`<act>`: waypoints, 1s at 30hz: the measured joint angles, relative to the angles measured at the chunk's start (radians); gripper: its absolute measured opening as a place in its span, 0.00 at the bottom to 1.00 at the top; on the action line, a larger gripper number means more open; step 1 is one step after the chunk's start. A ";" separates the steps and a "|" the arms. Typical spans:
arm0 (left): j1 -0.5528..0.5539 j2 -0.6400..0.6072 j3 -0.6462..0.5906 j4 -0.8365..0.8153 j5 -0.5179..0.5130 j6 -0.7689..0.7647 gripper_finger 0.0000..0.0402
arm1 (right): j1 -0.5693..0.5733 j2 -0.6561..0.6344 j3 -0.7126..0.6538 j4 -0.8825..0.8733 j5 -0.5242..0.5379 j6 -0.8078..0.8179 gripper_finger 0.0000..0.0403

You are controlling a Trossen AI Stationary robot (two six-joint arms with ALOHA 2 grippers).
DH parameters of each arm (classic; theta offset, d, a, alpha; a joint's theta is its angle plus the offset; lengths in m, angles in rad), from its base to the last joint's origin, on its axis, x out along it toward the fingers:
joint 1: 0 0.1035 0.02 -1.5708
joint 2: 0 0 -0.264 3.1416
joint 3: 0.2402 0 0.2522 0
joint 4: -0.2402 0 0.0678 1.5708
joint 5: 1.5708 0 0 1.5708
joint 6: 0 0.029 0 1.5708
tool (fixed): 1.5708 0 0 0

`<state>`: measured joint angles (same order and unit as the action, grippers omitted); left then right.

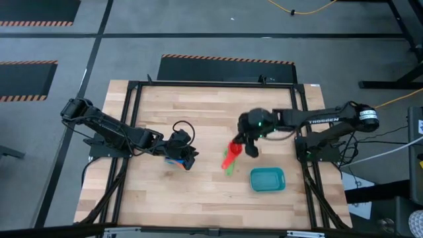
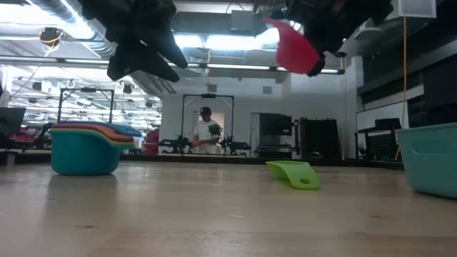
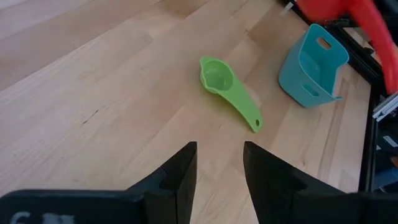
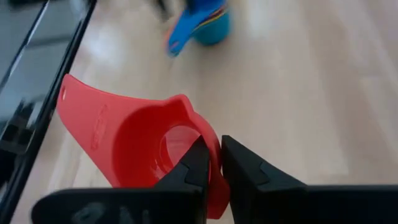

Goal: Nest measuring cups in basket
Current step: Stack the red measuring nest cup into the blue measuring nest cup

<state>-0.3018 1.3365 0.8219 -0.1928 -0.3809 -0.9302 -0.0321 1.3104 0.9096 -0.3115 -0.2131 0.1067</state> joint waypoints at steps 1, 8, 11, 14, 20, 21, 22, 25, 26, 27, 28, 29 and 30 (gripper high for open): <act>0.000 0.000 0.000 0.000 0.000 0.000 0.31 | 0.024 0.010 0.000 -0.005 0.000 -0.013 0.09; 0.000 0.000 0.000 0.001 0.000 0.000 0.31 | 0.160 0.114 0.000 0.004 0.000 -0.061 0.09; 0.000 0.000 0.000 0.001 0.000 0.000 0.31 | 0.203 0.171 0.000 0.018 0.000 -0.063 0.09; 0.000 0.000 0.000 0.001 0.000 0.000 0.31 | 0.243 0.225 0.000 0.044 -0.002 -0.065 0.09; 0.000 0.000 0.000 0.000 0.000 0.001 0.31 | 0.308 0.314 0.000 0.151 -0.111 -0.091 0.09; 0.000 0.000 0.000 0.000 0.000 0.001 0.31 | 0.315 0.329 0.000 0.166 -0.122 -0.091 0.09; 0.000 0.000 0.000 0.000 0.000 0.001 0.31 | 0.322 0.341 0.000 0.177 -0.130 -0.091 0.09; 0.000 0.000 0.000 0.000 0.000 0.001 0.31 | 0.339 0.381 0.000 0.186 -0.129 -0.091 0.09; 0.000 0.000 0.000 0.000 0.000 0.001 0.31 | 0.343 0.395 0.000 0.184 -0.129 -0.090 0.09; 0.000 0.000 0.000 0.000 0.000 0.001 0.31 | 0.346 0.407 0.000 0.185 -0.129 -0.090 0.09; 0.000 0.000 0.000 0.000 0.000 0.001 0.31 | 0.349 0.418 0.000 0.184 -0.129 -0.090 0.09; 0.000 0.000 0.000 0.000 0.000 0.001 0.31 | 0.351 0.428 0.000 0.186 -0.129 -0.090 0.09; 0.000 0.000 0.000 0.000 0.000 0.001 0.31 | 0.351 0.438 0.000 0.185 -0.129 -0.090 0.09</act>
<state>-0.3016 1.3361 0.8223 -0.1925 -0.3805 -0.9295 0.3189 1.7481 0.9096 -0.1263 -0.3424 0.0166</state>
